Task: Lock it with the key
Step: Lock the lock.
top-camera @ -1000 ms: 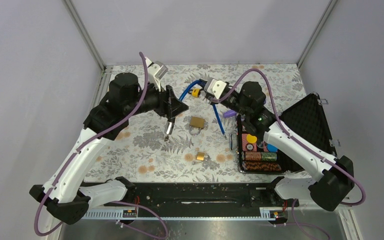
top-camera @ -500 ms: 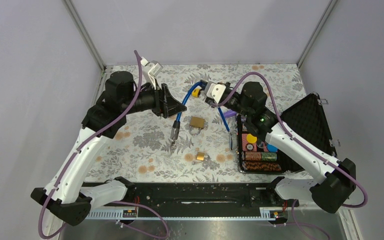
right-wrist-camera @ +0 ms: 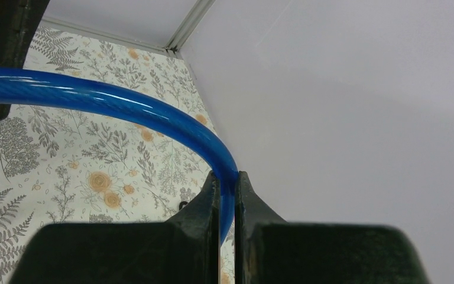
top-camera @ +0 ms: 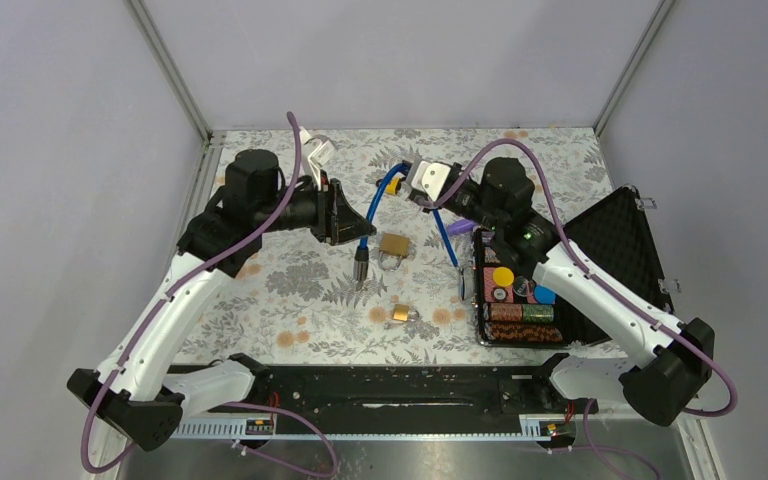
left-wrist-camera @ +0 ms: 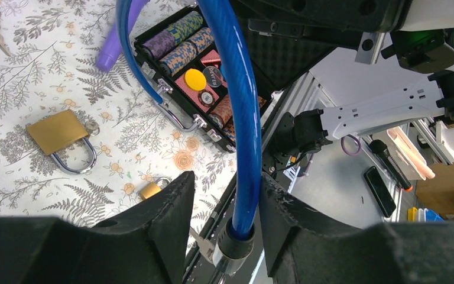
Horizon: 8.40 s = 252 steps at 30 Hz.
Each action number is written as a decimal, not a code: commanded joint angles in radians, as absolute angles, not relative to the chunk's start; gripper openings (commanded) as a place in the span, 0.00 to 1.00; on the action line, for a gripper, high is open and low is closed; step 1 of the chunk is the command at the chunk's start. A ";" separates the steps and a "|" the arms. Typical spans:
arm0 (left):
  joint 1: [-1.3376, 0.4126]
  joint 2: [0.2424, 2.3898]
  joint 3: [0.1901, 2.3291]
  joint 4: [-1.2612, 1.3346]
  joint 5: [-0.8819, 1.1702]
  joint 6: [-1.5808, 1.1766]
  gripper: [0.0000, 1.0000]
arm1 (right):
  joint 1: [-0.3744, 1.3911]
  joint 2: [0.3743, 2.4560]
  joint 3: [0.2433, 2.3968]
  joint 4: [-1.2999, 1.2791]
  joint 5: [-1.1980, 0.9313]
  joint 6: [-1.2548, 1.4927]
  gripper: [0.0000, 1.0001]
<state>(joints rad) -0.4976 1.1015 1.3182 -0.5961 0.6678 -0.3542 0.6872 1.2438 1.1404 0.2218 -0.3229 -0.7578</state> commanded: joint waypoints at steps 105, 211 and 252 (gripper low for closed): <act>-0.492 0.965 0.919 0.106 0.520 -0.732 0.00 | 0.667 0.982 0.738 0.466 -0.088 0.714 0.00; -0.520 1.112 0.626 0.969 0.456 -1.875 0.00 | 0.968 1.171 0.725 0.998 -0.164 0.008 0.00; -0.518 1.093 0.605 1.041 0.424 -1.842 0.00 | 0.968 0.979 0.823 0.480 0.097 0.117 0.50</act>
<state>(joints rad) -0.5182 1.1526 0.5774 0.8921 0.4404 -1.8370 0.9661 1.0283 0.8036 0.5686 0.0463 0.0696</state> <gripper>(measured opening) 0.140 0.442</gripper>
